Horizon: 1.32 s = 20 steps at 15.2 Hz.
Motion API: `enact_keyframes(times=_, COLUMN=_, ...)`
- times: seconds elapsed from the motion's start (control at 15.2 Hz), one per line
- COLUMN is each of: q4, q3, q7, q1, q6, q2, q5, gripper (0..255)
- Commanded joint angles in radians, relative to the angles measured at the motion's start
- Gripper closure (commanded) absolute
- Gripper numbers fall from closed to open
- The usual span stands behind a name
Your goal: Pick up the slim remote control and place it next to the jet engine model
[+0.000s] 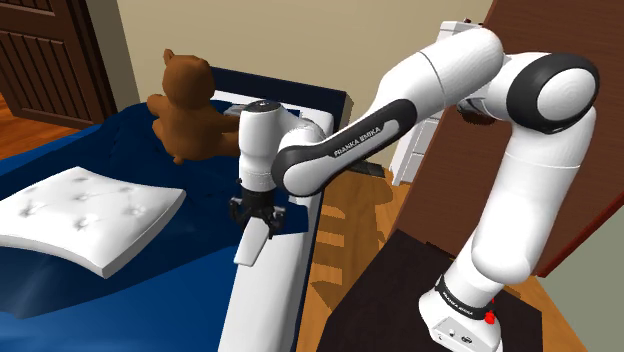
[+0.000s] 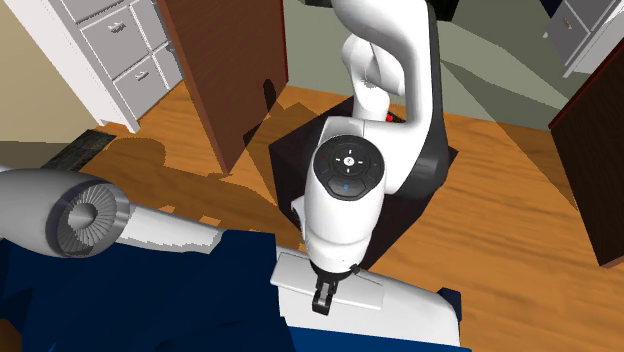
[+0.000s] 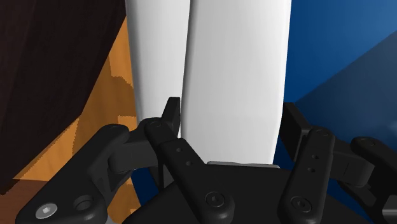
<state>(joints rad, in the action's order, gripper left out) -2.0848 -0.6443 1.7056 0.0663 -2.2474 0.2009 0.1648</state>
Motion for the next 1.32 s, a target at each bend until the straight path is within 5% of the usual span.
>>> enact_keyframes(times=0.0, q4=0.011, q3=-0.005, q7=-0.01, q1=0.004, q6=0.024, q2=-0.017, q5=-0.015, gripper=255)
enact_keyframes(times=1.25, q4=0.152, q3=-0.02, q7=-0.079, q1=0.025, q6=0.258, q2=-0.137, q5=-0.113, gripper=255)
